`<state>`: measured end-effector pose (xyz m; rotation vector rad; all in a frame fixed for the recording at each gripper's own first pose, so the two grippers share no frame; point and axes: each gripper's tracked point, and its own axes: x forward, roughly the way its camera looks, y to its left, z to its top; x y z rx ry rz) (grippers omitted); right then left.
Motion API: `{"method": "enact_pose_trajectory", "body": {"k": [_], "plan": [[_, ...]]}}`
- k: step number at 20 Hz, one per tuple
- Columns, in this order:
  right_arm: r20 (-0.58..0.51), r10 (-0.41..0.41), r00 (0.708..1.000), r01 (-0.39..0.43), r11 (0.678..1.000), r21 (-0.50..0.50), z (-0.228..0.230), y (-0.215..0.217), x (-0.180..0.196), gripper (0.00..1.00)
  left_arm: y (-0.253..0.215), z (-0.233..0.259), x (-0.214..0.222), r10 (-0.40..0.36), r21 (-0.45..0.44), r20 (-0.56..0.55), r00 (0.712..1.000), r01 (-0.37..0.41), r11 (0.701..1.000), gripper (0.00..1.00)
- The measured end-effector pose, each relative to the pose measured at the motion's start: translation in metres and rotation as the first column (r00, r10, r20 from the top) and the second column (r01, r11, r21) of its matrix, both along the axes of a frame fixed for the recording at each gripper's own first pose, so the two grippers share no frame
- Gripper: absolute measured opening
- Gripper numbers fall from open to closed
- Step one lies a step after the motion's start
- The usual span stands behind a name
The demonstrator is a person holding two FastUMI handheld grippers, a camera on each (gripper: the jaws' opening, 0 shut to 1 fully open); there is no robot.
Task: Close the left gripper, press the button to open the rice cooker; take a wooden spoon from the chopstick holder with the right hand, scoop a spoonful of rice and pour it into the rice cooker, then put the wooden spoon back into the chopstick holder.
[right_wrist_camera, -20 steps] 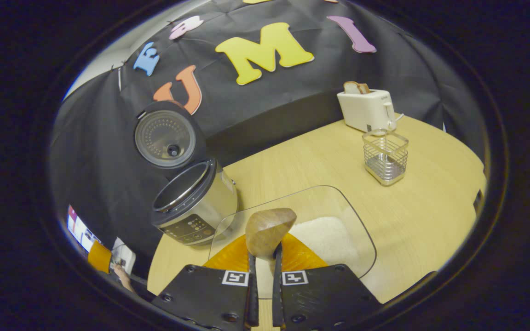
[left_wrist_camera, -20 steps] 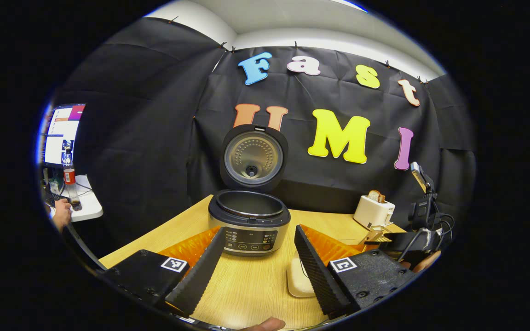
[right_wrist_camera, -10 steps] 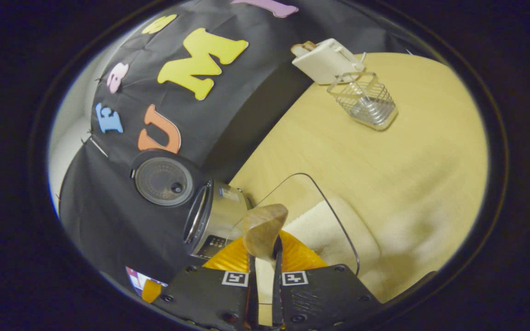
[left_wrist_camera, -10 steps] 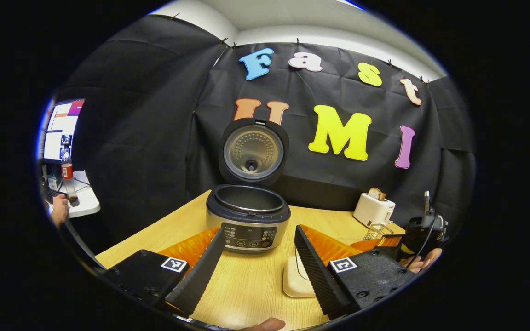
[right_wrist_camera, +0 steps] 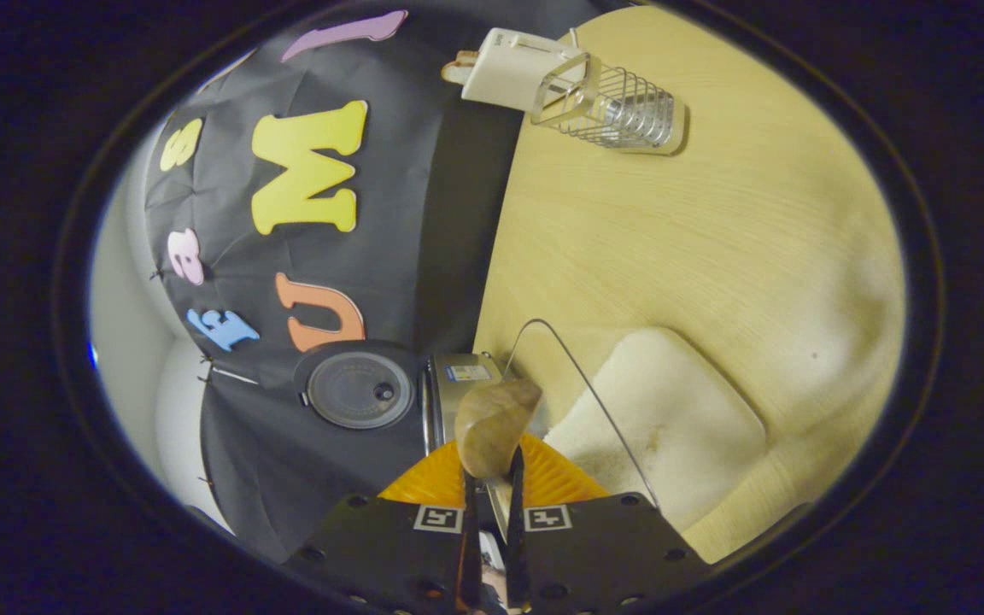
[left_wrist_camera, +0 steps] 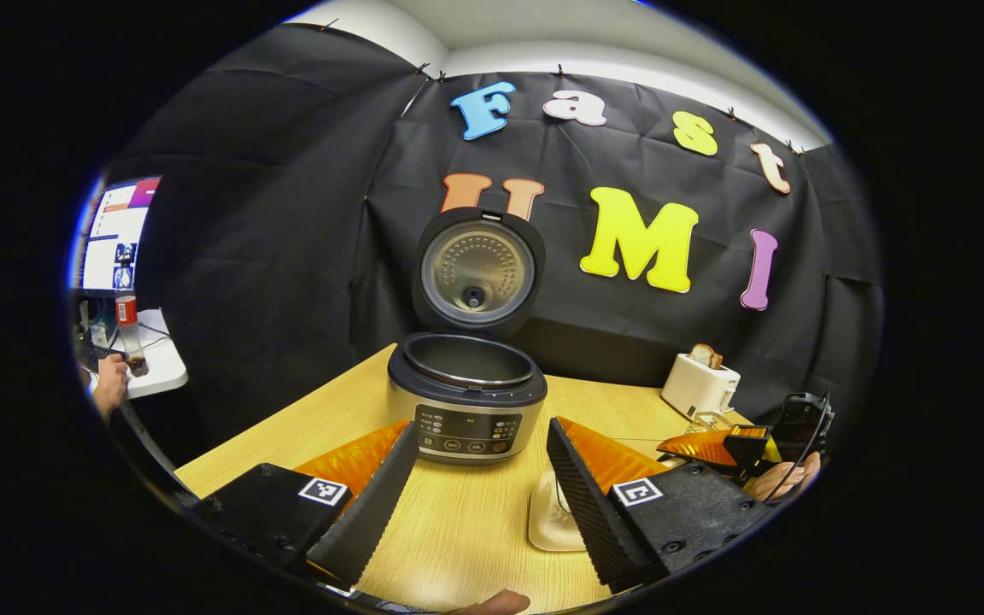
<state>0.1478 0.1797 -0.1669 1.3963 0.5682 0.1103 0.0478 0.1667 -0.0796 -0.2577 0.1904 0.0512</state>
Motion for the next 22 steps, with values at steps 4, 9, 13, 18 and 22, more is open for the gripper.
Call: {"method": "enact_pose_trajectory", "body": {"k": [4,9,13,18,22], "plan": [[-0.001,-0.021,1.0,0.021,0.995,0.1,0.01,-0.014,-0.005,0.11,0.004,-0.001,-0.002,0.008,-0.005,-0.001,1.0,-0.008,1.0,0.97],[0.015,-0.063,0.998,0.057,0.97,0.237,0.034,-0.042,0.005,0.11,0.004,-0.003,0.0,0.014,-0.001,-0.007,1.0,-0.014,1.0,0.97],[0.053,-0.042,0.998,0.02,0.933,0.36,0.074,-0.041,0.019,0.12,0.008,-0.009,0.001,0.028,0.033,-0.029,0.999,-0.027,0.999,0.97],[0.099,-0.018,0.995,-0.018,0.937,0.35,0.123,-0.014,0.057,0.11,0.012,-0.019,0.005,0.042,0.043,-0.053,0.998,-0.039,0.998,0.97],[0.102,0.029,0.994,-0.058,0.956,0.288,0.15,0.029,0.102,0.11,0.016,-0.032,0.008,0.045,0.047,-0.085,0.995,-0.041,0.998,0.97]]}}
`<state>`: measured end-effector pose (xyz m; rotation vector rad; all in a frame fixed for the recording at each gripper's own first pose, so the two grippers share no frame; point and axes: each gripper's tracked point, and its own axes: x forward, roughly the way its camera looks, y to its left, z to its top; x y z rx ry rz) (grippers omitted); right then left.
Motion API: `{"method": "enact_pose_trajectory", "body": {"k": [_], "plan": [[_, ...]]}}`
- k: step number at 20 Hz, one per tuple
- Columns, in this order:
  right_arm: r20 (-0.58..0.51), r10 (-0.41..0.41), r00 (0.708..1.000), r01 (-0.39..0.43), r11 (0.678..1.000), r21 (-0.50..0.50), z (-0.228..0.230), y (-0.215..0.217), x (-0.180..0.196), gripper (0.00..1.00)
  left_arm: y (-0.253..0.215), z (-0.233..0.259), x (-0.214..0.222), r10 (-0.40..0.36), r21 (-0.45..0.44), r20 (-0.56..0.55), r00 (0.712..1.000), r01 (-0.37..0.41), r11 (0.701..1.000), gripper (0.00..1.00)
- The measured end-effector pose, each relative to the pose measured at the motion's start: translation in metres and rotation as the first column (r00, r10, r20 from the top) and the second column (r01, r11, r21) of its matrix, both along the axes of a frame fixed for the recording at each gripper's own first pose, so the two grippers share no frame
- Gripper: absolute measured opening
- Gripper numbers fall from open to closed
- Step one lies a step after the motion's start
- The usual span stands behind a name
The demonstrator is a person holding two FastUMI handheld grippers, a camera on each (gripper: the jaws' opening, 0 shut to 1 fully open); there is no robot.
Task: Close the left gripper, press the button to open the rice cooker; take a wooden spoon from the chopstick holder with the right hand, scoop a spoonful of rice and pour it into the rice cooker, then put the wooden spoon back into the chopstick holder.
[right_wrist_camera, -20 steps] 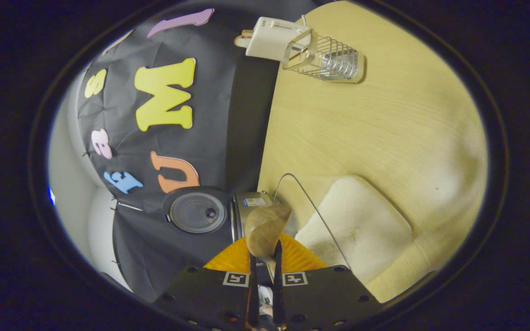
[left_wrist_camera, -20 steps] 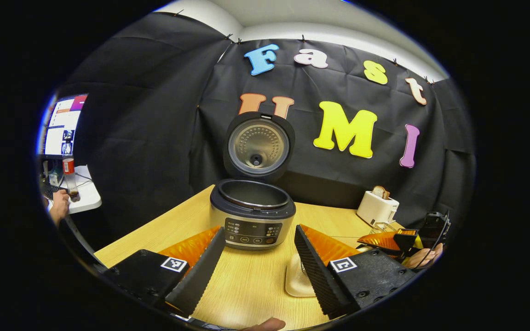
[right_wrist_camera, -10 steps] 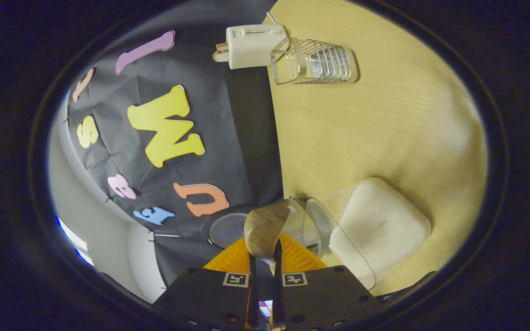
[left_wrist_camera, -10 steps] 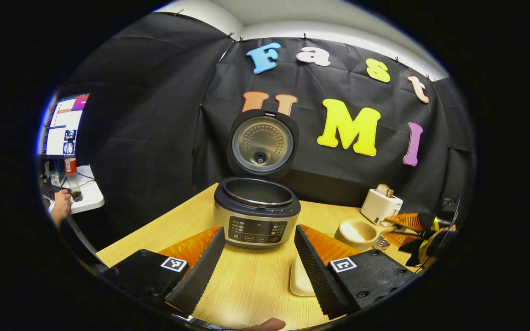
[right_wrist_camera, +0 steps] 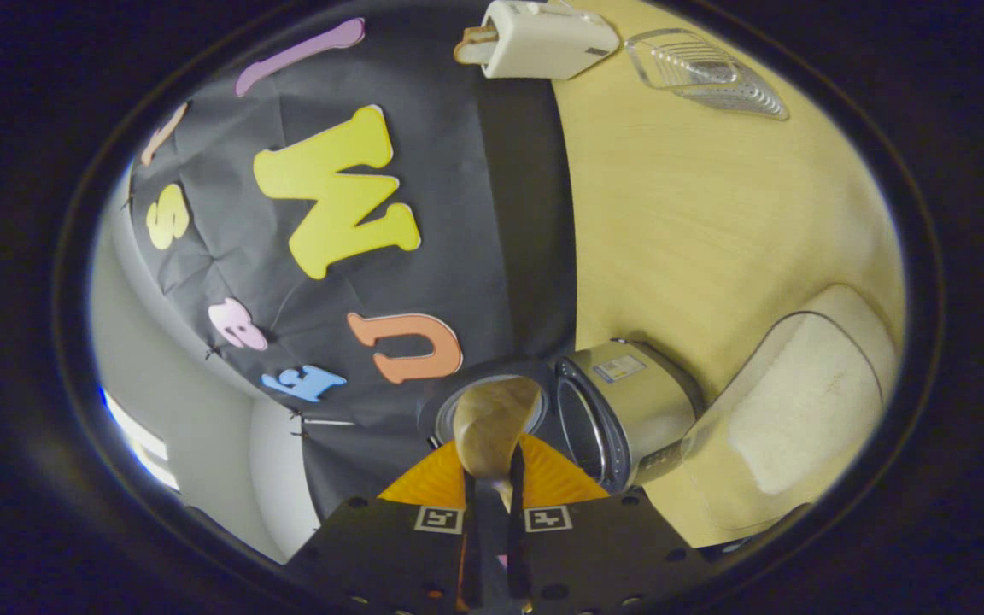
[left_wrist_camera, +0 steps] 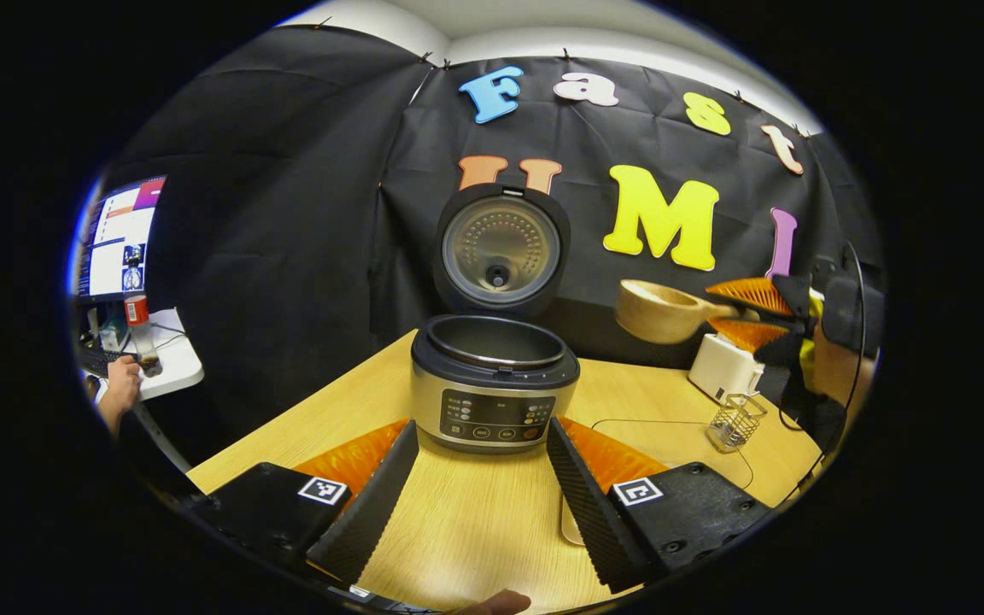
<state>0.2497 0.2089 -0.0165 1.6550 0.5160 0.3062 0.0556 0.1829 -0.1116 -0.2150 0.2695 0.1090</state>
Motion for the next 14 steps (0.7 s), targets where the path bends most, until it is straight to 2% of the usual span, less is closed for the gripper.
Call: {"method": "enact_pose_trajectory", "body": {"k": [3,4,5,7,10,12,14], "plan": [[-0.019,0.0,1.0,-0.001,0.997,-0.078,0.008,0.029,0.035,0.11,0.016,0.0,-0.001,0.059,-0.005,0.011,0.998,-0.059,0.998,0.97],[-0.015,-0.01,1.0,0.008,0.992,-0.128,0.01,0.036,0.047,0.1,0.012,-0.001,0.0,0.047,-0.019,0.012,0.999,-0.047,0.999,0.97],[-0.009,-0.01,1.0,0.008,0.982,-0.186,0.012,0.046,0.057,0.11,0.008,-0.002,0.001,0.029,-0.025,0.008,1.0,-0.029,0.999,0.97],[0.0,-0.016,1.0,0.015,0.959,-0.285,0.017,0.064,0.079,0.12,0.016,-0.003,0.0,0.046,-0.015,0.007,0.999,-0.046,0.999,0.97],[-0.033,-0.006,0.999,-0.007,0.926,-0.378,0.005,0.089,0.115,0.12,0.029,-0.008,-0.003,0.062,-0.035,-0.007,0.998,-0.062,0.997,0.97],[-0.046,-0.014,0.999,-0.01,0.881,-0.472,-0.007,0.099,0.13,0.12,0.038,-0.011,-0.004,0.076,-0.045,-0.009,0.997,-0.076,0.996,0.97],[-0.041,-0.035,0.999,0.005,0.816,-0.578,-0.016,0.103,0.142,0.11,0.049,-0.018,-0.003,0.095,-0.051,-0.022,0.995,-0.096,0.994,0.97]]}}
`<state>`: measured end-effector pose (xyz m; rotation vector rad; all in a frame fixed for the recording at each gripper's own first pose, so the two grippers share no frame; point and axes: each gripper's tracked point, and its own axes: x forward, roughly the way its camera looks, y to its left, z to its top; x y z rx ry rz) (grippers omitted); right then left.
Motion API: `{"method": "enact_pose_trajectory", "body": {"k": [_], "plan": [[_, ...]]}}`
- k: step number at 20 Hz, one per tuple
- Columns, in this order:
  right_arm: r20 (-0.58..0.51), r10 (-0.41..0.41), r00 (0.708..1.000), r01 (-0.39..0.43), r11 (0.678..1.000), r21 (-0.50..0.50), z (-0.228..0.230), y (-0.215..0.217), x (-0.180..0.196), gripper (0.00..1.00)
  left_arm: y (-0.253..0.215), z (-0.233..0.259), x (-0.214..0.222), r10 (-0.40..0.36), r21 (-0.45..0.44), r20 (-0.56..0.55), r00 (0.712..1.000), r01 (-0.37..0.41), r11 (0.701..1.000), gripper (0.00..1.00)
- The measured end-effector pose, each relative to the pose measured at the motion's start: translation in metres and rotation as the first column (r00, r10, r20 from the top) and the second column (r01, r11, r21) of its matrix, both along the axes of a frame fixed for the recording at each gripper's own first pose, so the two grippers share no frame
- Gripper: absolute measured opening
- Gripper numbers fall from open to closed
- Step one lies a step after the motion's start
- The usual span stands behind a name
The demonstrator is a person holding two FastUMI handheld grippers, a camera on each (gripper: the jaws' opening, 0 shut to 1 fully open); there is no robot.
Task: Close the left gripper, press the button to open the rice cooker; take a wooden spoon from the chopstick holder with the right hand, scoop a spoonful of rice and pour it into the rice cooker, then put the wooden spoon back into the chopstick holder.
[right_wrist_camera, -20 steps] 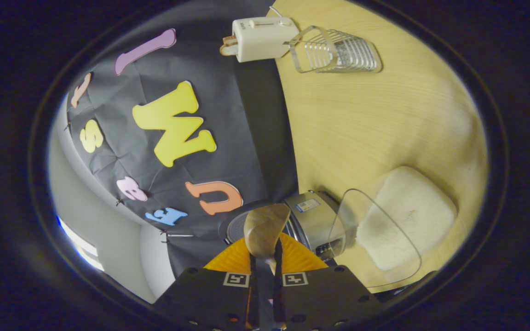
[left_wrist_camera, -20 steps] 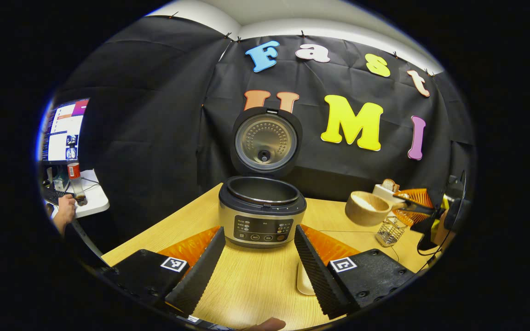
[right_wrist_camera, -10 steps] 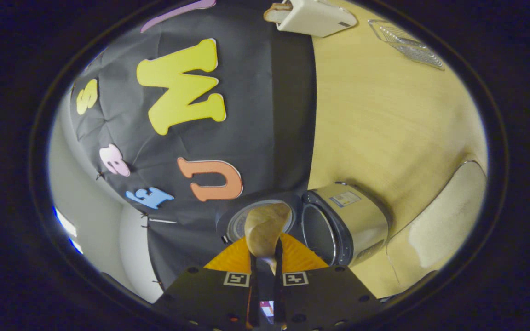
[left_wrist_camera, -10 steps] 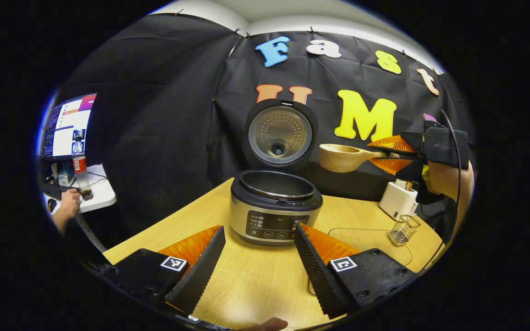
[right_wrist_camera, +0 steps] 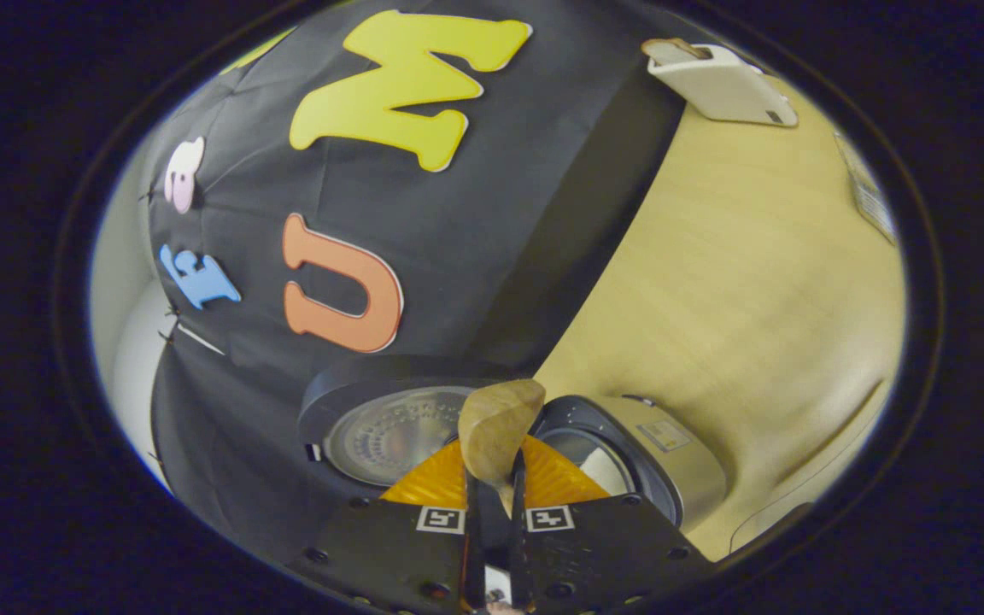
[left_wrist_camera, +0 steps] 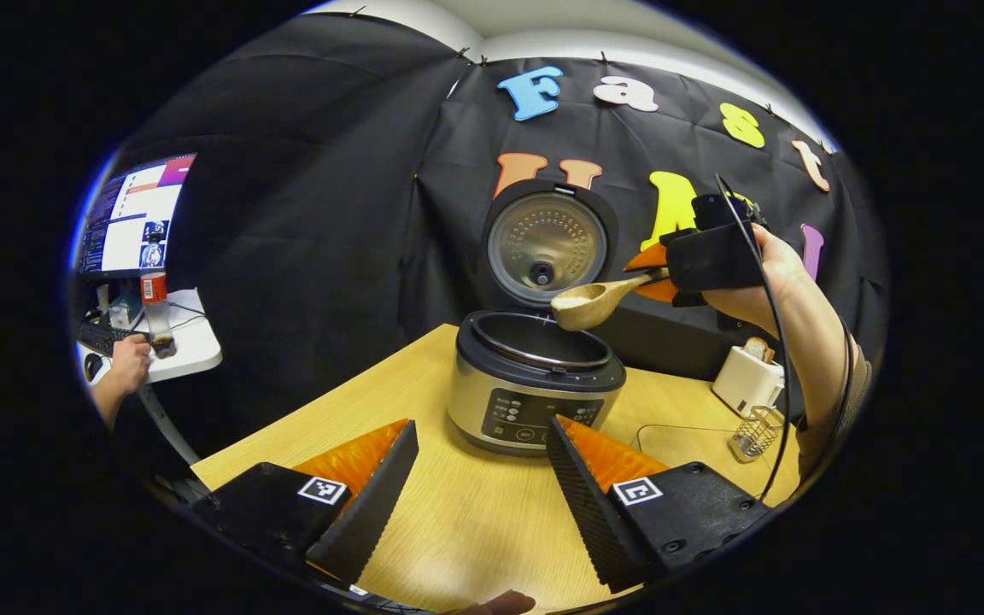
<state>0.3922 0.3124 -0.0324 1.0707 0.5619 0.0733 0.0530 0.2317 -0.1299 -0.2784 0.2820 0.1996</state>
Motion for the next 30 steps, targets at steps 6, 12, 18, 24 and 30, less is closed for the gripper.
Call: {"method": "enact_pose_trajectory", "body": {"k": [6,12,18,24,30], "plan": [[0.029,0.041,0.999,-0.033,0.972,-0.232,0.002,0.025,0.013,0.11,0.016,-0.016,0.0,0.029,-0.022,-0.045,0.999,-0.03,0.999,0.97],[0.103,0.086,0.991,-0.034,0.904,-0.427,0.022,0.035,0.013,0.11,0.019,-0.017,-0.001,0.031,-0.021,-0.043,0.999,-0.032,0.999,0.97],[0.195,0.151,0.969,-0.001,0.795,-0.607,0.05,0.043,0.008,0.11,0.011,-0.018,0.001,0.011,-0.043,-0.047,0.999,-0.013,0.999,0.97],[0.279,0.274,0.92,0.051,0.623,-0.78,0.07,0.057,0.002,0.11,0.01,-0.017,0.0,0.007,-0.041,-0.043,0.999,-0.008,0.999,0.98],[0.253,0.381,0.889,0.082,0.412,-0.908,0.066,0.078,-0.006,0.11,0.011,-0.021,0.001,0.013,-0.049,-0.057,0.998,-0.016,0.999,0.97]]}}
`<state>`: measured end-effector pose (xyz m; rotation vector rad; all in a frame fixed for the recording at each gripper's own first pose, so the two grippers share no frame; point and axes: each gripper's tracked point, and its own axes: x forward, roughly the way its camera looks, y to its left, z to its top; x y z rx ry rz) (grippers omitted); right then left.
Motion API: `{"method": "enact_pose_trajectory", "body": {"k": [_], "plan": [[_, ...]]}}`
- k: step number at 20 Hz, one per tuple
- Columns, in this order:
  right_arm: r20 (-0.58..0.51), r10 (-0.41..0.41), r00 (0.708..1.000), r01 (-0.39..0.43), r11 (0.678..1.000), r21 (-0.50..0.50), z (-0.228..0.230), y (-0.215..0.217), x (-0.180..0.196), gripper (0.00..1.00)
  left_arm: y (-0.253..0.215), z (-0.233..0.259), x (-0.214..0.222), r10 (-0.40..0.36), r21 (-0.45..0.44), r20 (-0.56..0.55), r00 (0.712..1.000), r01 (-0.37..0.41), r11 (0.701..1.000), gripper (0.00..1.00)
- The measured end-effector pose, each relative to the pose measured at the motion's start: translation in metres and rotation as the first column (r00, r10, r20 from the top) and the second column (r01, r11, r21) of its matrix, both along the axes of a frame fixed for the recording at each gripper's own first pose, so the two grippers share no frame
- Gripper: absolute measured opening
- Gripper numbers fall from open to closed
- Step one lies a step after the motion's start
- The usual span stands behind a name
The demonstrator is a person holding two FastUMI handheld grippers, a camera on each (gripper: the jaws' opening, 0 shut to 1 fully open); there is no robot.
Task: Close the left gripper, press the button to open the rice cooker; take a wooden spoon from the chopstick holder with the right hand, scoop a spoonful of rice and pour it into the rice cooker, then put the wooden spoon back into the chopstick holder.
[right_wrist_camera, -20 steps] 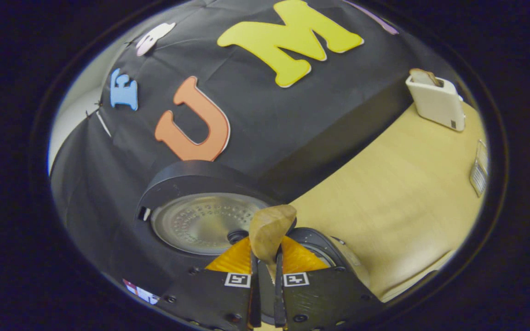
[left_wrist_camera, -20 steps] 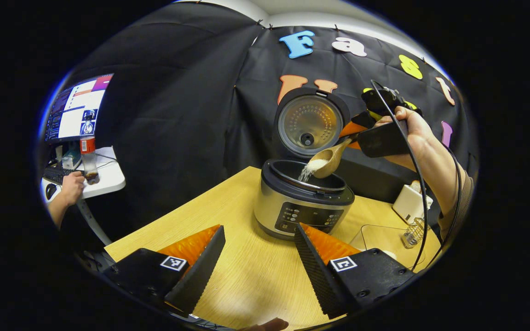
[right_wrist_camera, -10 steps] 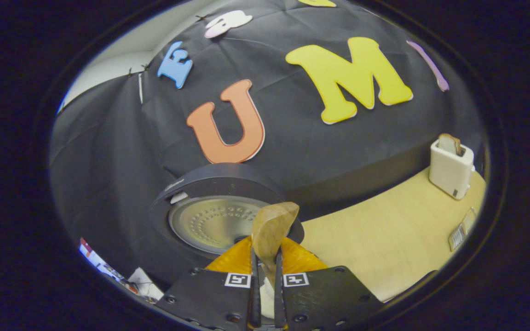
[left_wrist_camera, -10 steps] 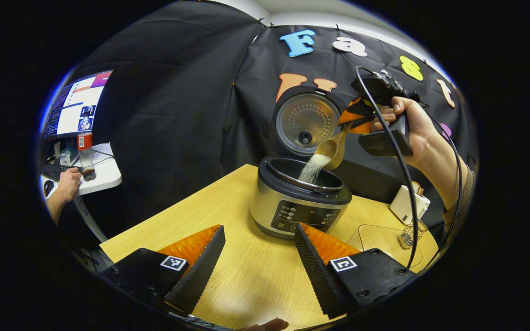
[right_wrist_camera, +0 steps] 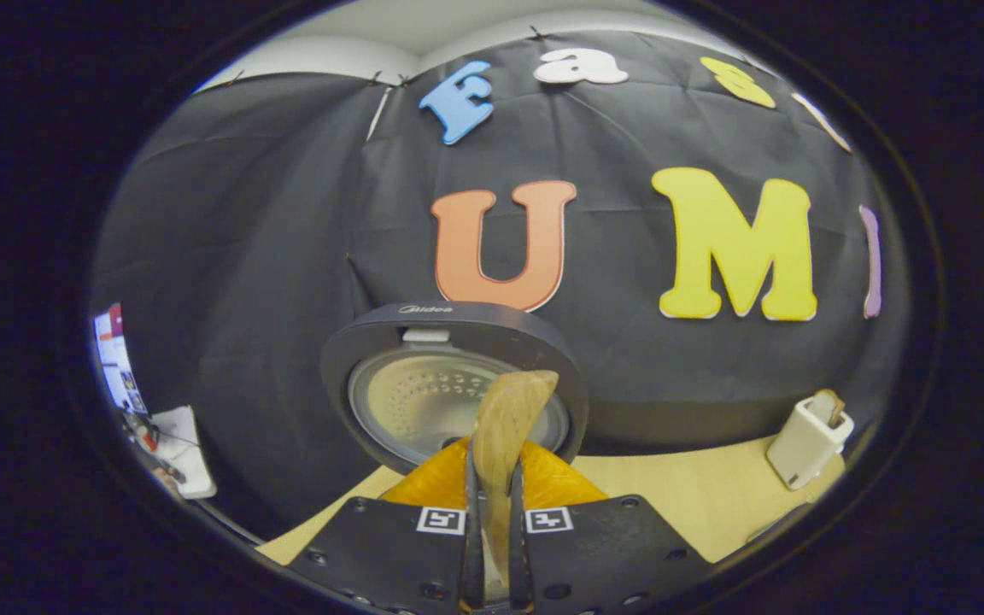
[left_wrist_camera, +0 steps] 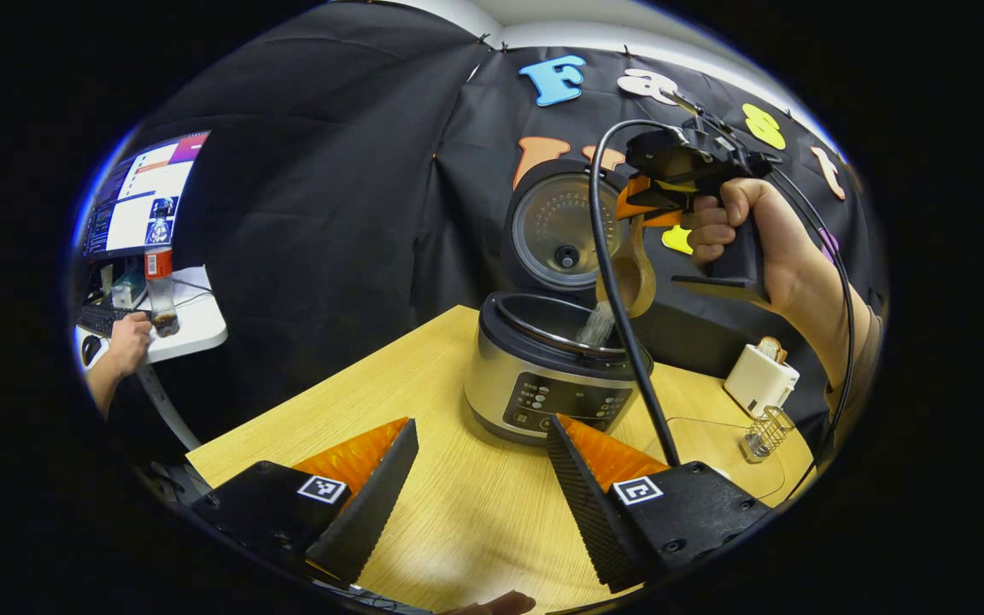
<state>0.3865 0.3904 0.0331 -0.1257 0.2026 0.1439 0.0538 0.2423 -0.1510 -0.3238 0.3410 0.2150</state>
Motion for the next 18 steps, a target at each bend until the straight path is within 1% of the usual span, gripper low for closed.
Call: {"method": "enact_pose_trajectory", "body": {"k": [2,4,9,12,14,18], "plan": [[0.012,0.009,1.0,-0.009,0.998,-0.058,0.0,0.003,-0.006,0.11,-0.003,0.0,0.0,-0.002,-0.004,-0.002,1.0,0.002,1.0,0.98],[0.024,0.026,0.999,-0.024,0.996,-0.087,-0.002,0.007,-0.007,0.11,-0.001,-0.001,0.0,0.003,0.009,-0.007,1.0,-0.003,1.0,0.97],[0.032,0.019,0.999,-0.015,0.995,-0.095,-0.005,0.004,-0.006,0.11,-0.003,-0.005,0.001,-0.001,0.005,-0.021,1.0,0.001,1.0,0.97],[0.012,0.011,1.0,-0.01,0.996,-0.084,-0.011,0.0,-0.003,0.11,-0.004,-0.007,0.002,-0.003,0.004,-0.024,1.0,0.003,1.0,0.97],[-0.014,0.002,1.0,-0.003,0.997,-0.073,-0.016,-0.006,-0.005,0.11,-0.005,-0.007,0.002,-0.003,0.0,-0.023,1.0,0.003,1.0,0.97],[-0.02,-0.019,1.0,0.018,0.998,-0.065,-0.015,-0.024,-0.01,0.11,-0.013,-0.01,0.004,-0.016,-0.001,-0.034,0.999,0.016,1.0,0.97]]}}
